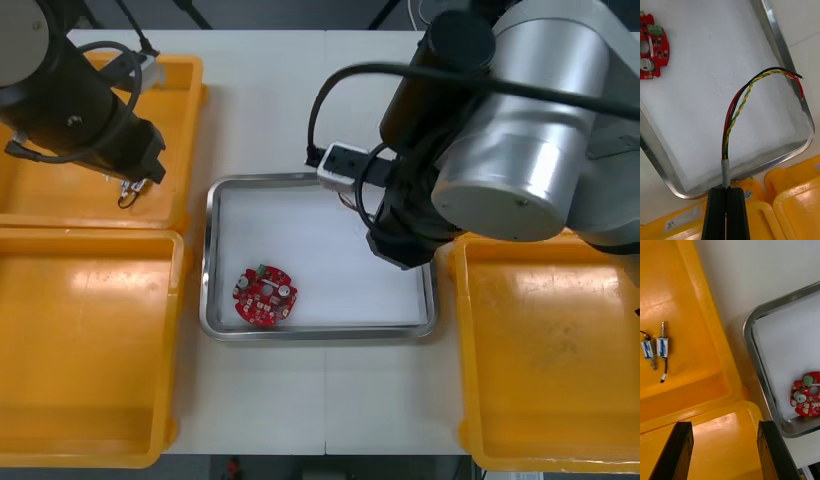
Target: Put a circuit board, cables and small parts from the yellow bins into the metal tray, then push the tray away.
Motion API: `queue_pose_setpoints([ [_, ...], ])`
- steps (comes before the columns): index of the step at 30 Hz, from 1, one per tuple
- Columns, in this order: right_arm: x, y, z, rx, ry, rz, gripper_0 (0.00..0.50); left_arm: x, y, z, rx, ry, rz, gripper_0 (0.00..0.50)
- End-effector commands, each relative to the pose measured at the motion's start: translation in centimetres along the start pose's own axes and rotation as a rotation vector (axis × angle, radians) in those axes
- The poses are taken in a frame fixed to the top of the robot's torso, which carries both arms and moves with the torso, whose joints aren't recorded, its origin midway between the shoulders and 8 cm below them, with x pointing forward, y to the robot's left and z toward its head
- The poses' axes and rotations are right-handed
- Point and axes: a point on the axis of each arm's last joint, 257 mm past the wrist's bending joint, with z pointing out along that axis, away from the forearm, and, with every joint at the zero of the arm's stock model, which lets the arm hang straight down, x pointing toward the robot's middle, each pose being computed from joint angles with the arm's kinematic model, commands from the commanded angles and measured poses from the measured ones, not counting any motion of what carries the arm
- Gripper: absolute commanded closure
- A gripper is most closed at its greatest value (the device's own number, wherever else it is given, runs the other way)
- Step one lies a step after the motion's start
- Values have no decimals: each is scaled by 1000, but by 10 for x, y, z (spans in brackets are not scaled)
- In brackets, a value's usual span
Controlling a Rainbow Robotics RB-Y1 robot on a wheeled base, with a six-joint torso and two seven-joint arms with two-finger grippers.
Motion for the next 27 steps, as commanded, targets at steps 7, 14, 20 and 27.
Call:
queue_pose_setpoints([
  [7, -5, 23, 31, 66, 54, -379, 500, -32, 72, -23, -115, -31, 159, 0],
  [14, -13, 38, 70, 31, 21, -433, 500, -42, 104, -4, -130, -50, 176, 0],
  [20, -5, 53, 107, -7, 36, -452, 500, -51, 118, 9, -129, -84, 157, 0],
  [27, -5, 67, 126, -74, 38, -414, 500, -55, 128, 21, -124, -105, 145, 0],
])
